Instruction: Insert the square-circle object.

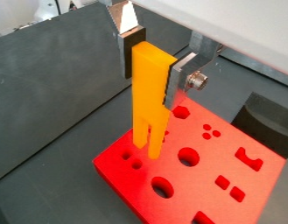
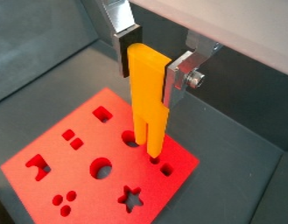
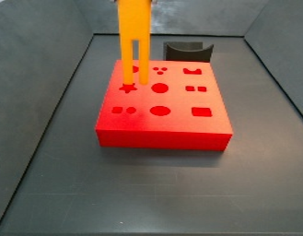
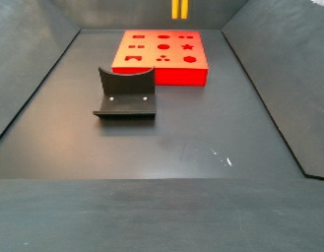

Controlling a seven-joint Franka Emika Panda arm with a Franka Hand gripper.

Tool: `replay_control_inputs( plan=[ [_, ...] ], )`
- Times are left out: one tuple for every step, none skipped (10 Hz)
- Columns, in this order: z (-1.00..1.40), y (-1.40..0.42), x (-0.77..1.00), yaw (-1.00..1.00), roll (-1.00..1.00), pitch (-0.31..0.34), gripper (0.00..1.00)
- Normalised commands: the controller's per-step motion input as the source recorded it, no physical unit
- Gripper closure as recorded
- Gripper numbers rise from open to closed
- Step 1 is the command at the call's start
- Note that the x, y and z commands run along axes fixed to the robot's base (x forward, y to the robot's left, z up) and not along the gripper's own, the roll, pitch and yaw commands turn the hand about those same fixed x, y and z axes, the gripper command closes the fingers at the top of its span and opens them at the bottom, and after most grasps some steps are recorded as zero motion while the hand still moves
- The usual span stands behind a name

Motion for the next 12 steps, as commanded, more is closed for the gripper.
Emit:
replay_control_inputs(
  plan=[
    [-0.34, 0.00, 0.00, -0.16, 0.04, 0.007, 1.00],
    [-0.30, -0.02, 0.00, -0.02, 0.00, 0.000, 1.00],
    [-0.19, 0.00, 0.00, 0.11, -0.07, -0.037, 1.00],
    [0.00, 0.00, -0.08, 0.28, -0.19, -0.129, 1.00],
    [0.00, 0.00, -0.13, 0.23, -0.24, -0.207, 1.00],
    [-0.04, 0.00, -0.19, 0.11, -0.26, -0.264, 1.00],
    [-0.19, 0.00, -0.13, 0.10, -0.17, -0.264, 1.00],
    [-0.29, 0.00, -0.13, 0.10, -0.12, -0.270, 1.00],
    [-0.37, 0.00, -0.19, 0.06, -0.10, -0.283, 1.00],
    [-0.27, 0.00, -0.17, 0.07, -0.10, -0.224, 1.00],
    [-0.02, 0.00, -0.19, 0.02, -0.02, -0.056, 1.00],
    [-0.08, 0.00, 0.00, 0.00, 0.00, 0.010, 1.00]
  ],
)
